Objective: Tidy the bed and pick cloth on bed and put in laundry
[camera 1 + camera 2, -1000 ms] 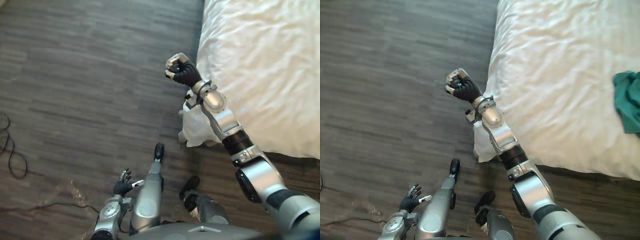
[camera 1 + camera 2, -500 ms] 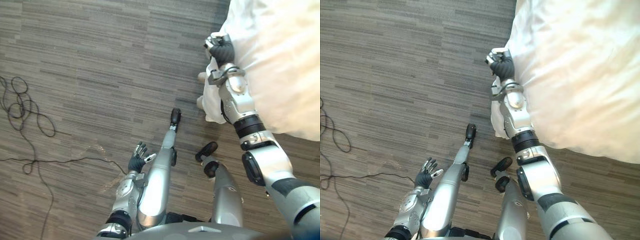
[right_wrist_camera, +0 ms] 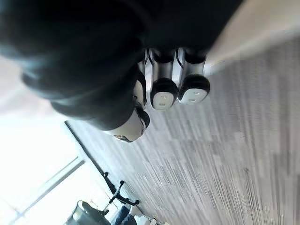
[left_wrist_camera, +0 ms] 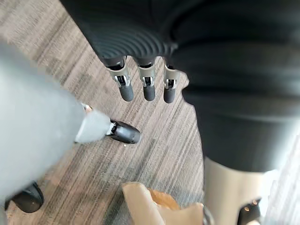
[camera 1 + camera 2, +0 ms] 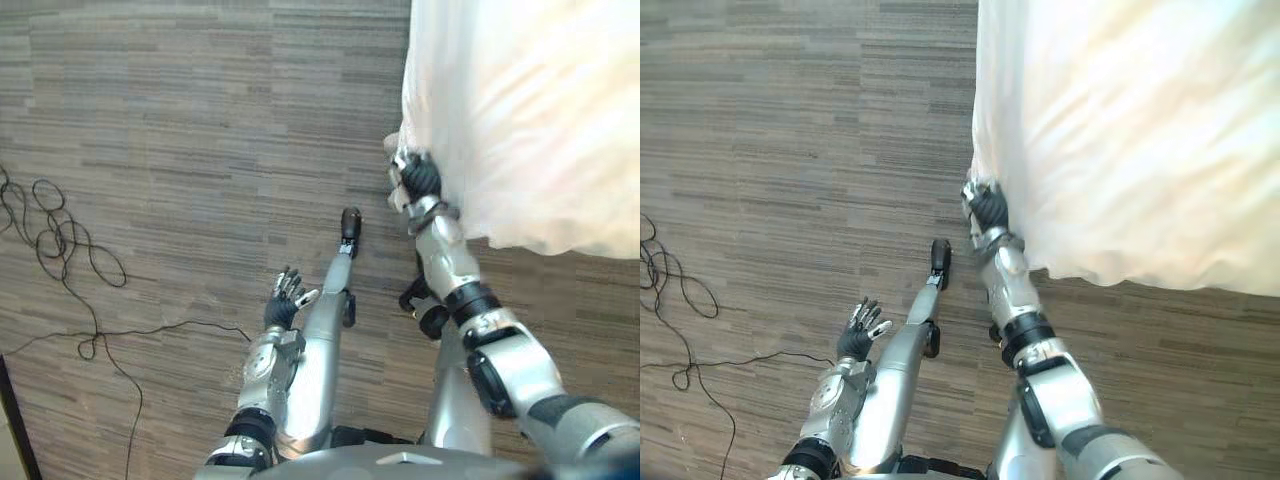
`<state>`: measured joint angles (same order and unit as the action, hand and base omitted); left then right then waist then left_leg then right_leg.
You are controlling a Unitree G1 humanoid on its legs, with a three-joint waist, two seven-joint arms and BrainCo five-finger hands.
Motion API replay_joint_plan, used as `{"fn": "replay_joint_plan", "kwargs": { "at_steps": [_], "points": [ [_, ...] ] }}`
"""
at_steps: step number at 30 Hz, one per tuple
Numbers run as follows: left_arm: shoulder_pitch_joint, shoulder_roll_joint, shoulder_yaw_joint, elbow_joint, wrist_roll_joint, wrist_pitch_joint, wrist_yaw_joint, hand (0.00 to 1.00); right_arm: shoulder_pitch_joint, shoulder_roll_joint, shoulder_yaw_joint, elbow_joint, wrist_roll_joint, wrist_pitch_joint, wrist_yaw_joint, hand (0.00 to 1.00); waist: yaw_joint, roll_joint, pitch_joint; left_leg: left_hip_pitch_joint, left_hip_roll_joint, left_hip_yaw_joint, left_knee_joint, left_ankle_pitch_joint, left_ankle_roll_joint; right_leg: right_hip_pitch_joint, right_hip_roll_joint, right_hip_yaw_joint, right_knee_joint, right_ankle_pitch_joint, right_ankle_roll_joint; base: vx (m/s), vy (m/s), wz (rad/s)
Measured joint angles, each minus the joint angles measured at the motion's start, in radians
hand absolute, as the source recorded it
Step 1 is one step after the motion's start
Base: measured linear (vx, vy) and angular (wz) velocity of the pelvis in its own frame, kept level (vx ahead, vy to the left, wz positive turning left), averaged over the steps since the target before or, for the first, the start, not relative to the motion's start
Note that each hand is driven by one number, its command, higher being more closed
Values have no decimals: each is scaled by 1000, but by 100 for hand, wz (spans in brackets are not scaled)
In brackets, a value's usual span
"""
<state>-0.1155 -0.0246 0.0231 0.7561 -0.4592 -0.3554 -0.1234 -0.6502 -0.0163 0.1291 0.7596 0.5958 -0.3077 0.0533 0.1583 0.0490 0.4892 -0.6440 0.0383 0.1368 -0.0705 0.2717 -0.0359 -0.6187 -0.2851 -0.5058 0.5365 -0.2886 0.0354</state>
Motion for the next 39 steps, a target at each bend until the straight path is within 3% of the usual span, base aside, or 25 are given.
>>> {"fn": "replay_joint_plan", "kwargs": {
  "at_steps": [3, 8, 10, 12, 15, 16, 18, 20, 22, 24, 26, 30, 31, 33, 35, 37, 39],
  "points": [
    [-12, -7, 18, 17, -1, -3, 16, 0, 126, 56, -28, 77, 48, -32, 19, 100, -12, -16, -7, 17, 18, 26, 25, -21, 7, 24, 21, 14, -38, 25, -2, -9, 4, -36],
    [-28, 10, 18, 57, 6, -10, 43, 0, 323, 29, -217, 179, 136, -66, -9, 100, -60, -70, -18, 90, 56, 76, 19, -40, 2, 101, 71, 34, -128, 73, -5, 5, 7, -41],
    [-30, 23, 16, 94, 22, -10, 49, 0, 373, 21, -313, 181, 169, -72, -54, 100, -66, -104, -42, 154, 84, 115, 19, -53, 2, 164, 109, 59, -193, 104, -7, 23, -24, -60],
    [-27, 36, 12, 123, 24, -10, 57, 0, 388, 14, -380, 181, 183, -72, -95, 100, -67, -119, -68, 196, 100, 134, 20, -66, 0, 212, 132, 65, -237, 119, -7, 35, -43, -42],
    [-18, 58, -23, 191, 50, 0, 59, 0, 412, 6, -535, 161, 197, -68, -217, 100, -65, -132, -166, 257, 122, 153, 19, -79, -15, 297, 166, 64, -316, 156, 5, 78, -47, -25],
    [-16, 67, -34, 205, 60, 9, 59, 0, 412, -4, -565, 133, 151, -67, -299, 100, -63, -132, -181, 296, 128, 161, 19, -88, -19, 338, 174, 64, -336, 168, 12, 91, -34, -21],
    [-8, 74, -64, 221, 70, 28, 62, 0, 416, -10, -572, 55, 98, -76, -391, 100, -63, -132, -215, 328, 136, 173, 16, -101, -21, 375, 186, 64, -365, 181, 19, 61, -15, -20],
    [13, 90, -104, 223, 91, 47, 68, 0, 432, -30, -544, -125, -11, -108, -512, 100, -65, -126, -255, 358, 139, 189, -4, -105, -22, 405, 199, 77, -407, 201, 16, 46, 8, -24],
    [30, 92, -145, 228, 97, 62, 83, 0, 427, -81, -526, -358, -109, -114, -571, 100, -66, -117, -270, 380, 136, 209, -27, -105, -22, 419, 204, 87, -435, 210, 17, 16, 45, -22],
    [52, 94, -167, 231, 96, 67, 87, 0, 402, -131, -501, -520, -155, -115, -556, 100, -67, -115, -277, 383, 135, 214, -31, -105, -20, 420, 204, 95, -439, 211, 16, 14, 33, -13],
    [69, 104, -181, 230, 96, 64, 86, 0, 363, -171, -460, -648, -167, -122, -492, 100, -76, -113, -277, 381, 133, 214, -31, -98, -19, 419, 204, 97, -446, 213, 12, 19, 11, -3],
    [72, 106, -183, 230, 85, 68, 42, 0, 211, -239, -277, -767, -120, -108, -195, 100, -94, -82, -273, 366, 117, 205, -27, -94, -14, 407, 195, 105, -453, 220, 4, 42, 38, 3],
    [63, 95, -190, 227, 74, 68, 34, 0, 76, -237, -160, -733, -47, -71, -19, 100, -91, -38, -261, 324, 106, 183, -26, -82, -1, 373, 190, 98, -453, 229, 9, 38, 75, 34],
    [52, 84, -189, 228, 38, 69, 30, 0, -56, -229, -60, -617, 24, -9, 92, 100, -78, 2, -233, 291, 96, 150, -26, -68, 1, 356, 181, 73, -450, 230, 10, 20, 63, 40],
    [31, 86, -188, 226, 35, 68, 13, 0, -165, -213, -38, -519, 93, 58, 141, 100, -46, 22, -196, 269, 91, 120, -26, -52, -1, 338, 176, 68, -443, 230, 9, 16, 34, 25],
    [14, 88, -179, 220, 8, 67, 3, 0, -255, -204, -42, -447, 149, 96, 143, 100, -38, 31, -170, 229, 83, 101, -26, -27, -8, 300, 166, 63, -425, 230, 9, -21, 40, 22],
    [0, 90, -177, 206, -3, 63, -9, 0, -332, -200, -54, -380, 185, 105, 135, 100, -36, 38, -131, 202, 78, 89, -26, -11, -17, 269, 157, 63, -407, 230, 9, -40, 41, 12]
  ]
}}
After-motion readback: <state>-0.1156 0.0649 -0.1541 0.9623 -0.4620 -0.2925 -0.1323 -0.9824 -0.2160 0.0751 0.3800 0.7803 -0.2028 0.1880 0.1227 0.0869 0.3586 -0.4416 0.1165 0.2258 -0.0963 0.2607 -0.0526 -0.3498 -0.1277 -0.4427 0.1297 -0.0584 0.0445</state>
